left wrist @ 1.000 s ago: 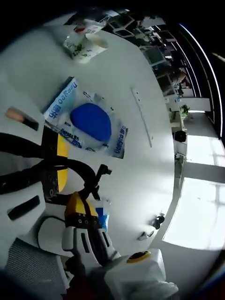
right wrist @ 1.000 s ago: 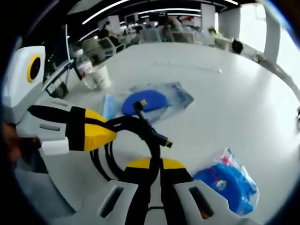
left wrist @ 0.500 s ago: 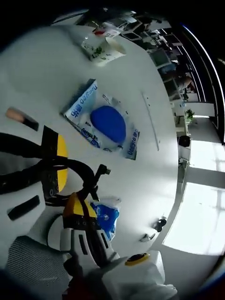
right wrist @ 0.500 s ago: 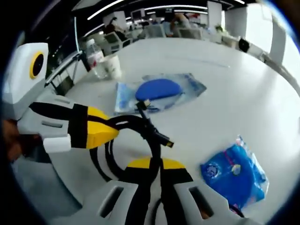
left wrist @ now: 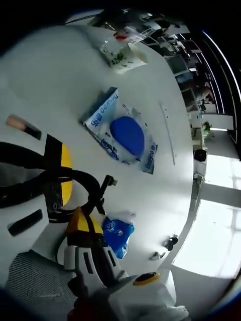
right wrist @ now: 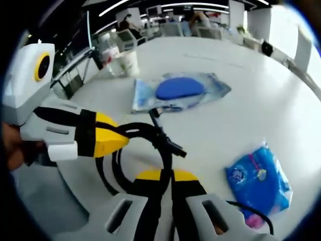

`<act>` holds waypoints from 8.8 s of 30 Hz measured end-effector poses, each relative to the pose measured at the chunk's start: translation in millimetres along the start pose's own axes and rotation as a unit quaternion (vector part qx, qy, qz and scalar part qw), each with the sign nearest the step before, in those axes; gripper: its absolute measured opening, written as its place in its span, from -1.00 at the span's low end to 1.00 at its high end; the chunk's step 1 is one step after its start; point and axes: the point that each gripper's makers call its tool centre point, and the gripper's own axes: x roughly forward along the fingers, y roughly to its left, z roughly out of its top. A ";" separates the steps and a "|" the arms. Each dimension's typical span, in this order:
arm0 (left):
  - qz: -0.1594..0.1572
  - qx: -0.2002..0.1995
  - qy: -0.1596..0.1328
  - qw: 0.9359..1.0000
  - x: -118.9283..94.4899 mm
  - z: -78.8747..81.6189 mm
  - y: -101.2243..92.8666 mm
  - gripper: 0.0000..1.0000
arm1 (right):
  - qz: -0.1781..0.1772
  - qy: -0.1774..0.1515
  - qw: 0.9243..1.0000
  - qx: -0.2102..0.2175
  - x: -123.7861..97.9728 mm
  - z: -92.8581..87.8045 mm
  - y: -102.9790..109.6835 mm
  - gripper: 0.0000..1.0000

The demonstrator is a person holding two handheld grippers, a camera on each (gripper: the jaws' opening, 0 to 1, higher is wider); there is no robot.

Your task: Arrange the tabletop items into an orderly group along one side of the table until the central work area is clear of visible clutter.

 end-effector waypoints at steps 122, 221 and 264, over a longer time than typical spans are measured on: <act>0.044 -0.077 -0.058 0.994 -2.8 10.3 57.7 -0.20 | -0.051 -0.088 0.995 -0.021 2.3 56.4 -48.2 -0.40; 0.117 -0.123 -0.029 0.985 64.8 45.3 127.8 -0.31 | -0.028 -0.028 0.999 -0.024 111.7 151.9 -133.1 -0.42; 0.126 -0.132 -0.026 0.983 64.4 54.3 133.7 -0.77 | -0.035 -0.024 0.999 -0.021 89.4 134.5 -128.4 -1.00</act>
